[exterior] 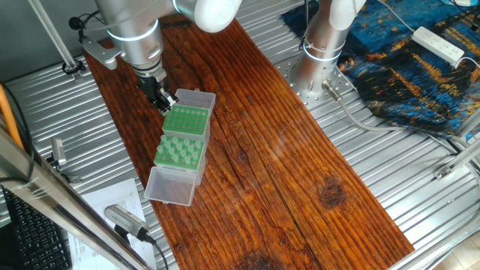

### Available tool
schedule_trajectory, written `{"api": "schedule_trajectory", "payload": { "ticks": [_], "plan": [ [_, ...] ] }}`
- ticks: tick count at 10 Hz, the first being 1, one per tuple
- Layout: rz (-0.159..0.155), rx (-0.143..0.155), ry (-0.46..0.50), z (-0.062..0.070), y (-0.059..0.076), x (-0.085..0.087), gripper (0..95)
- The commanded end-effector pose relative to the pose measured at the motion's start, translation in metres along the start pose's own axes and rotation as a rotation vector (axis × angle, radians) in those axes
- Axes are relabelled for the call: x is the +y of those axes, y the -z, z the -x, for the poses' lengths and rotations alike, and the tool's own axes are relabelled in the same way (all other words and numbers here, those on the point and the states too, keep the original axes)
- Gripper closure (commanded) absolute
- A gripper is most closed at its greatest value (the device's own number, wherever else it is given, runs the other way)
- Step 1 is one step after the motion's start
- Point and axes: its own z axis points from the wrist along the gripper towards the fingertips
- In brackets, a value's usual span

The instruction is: Transfer all large pipette tips from one holder to another

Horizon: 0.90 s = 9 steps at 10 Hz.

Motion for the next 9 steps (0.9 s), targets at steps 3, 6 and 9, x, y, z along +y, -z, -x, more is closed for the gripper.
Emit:
{"api": "schedule_trajectory", "payload": {
  "ticks": [3, 6, 9],
  "plan": [
    [0.012, 0.008, -0.066, 0.001, 0.002, 0.002, 95.0],
    [0.011, 0.027, -0.101, 0.013, 0.007, 0.022, 95.0],
    [0.006, 0.005, -0.029, 0.021, 0.002, 0.02, 95.0]
  ]
}}
